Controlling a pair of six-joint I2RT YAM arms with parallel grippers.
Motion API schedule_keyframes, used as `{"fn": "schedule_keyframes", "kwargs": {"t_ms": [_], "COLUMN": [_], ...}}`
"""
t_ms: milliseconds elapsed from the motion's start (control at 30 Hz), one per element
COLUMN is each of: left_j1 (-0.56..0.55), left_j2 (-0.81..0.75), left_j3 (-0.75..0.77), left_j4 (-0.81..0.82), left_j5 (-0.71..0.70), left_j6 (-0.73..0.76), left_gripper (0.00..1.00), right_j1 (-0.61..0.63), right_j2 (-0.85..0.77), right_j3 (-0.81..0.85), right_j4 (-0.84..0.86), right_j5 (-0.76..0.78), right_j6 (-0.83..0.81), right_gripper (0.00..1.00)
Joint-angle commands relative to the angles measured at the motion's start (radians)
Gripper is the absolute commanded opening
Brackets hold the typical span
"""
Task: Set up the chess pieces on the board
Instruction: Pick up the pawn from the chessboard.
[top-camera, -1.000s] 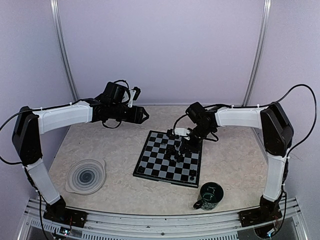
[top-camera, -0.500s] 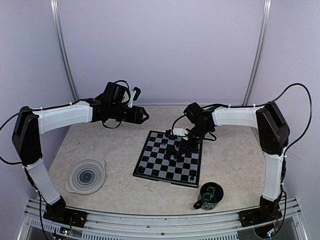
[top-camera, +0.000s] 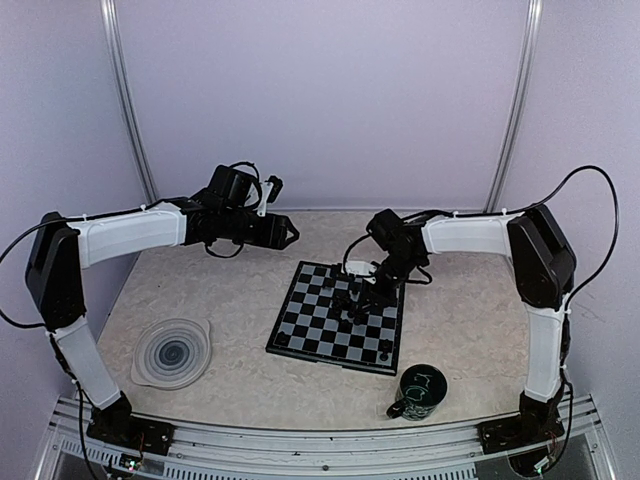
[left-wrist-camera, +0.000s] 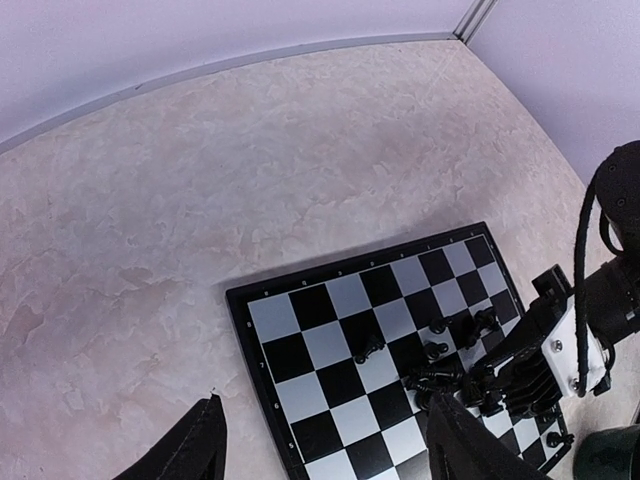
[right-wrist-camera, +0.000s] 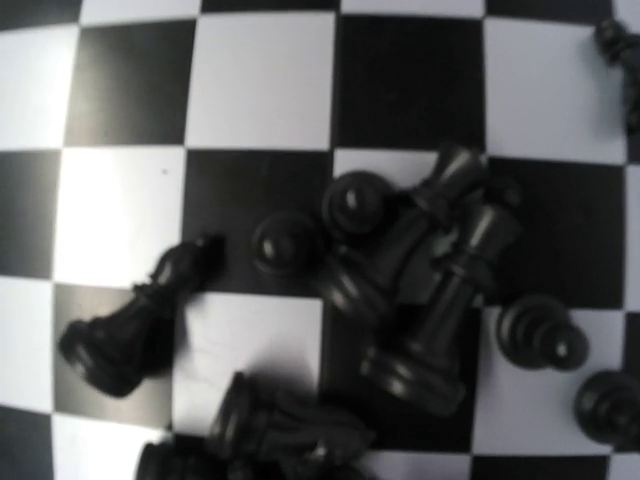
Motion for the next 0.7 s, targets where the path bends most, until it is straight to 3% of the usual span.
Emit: {"fn": "schedule_keyframes", "kwargs": {"t_ms": [0,267,667], "left_j1": [-0.008,-0.009,-0.012], "left_j2": [0.009,0.009,0.006], "left_j3": [0.033,0.033,0.036], "left_j4": [-0.008,-0.009,-0.011], "left_j5": [0.007,0.005,0.008], "left_j6": [0.010,0.012,0.012], "left_gripper": [0.68,0.69,0.69], "right_j1": [-0.006,-0.007,0.009], "right_j2": [0.027,-0.030,-0.213], "right_j3": [0.021,0.010,-0.165], "right_j4": [-0.006,-0.014,-0.021], "right_j5": [-0.008,0.008,-0.027], "right_j6": [0.016,0.017,-0.016], "right_gripper": [0.16,0.05,0.05]}}
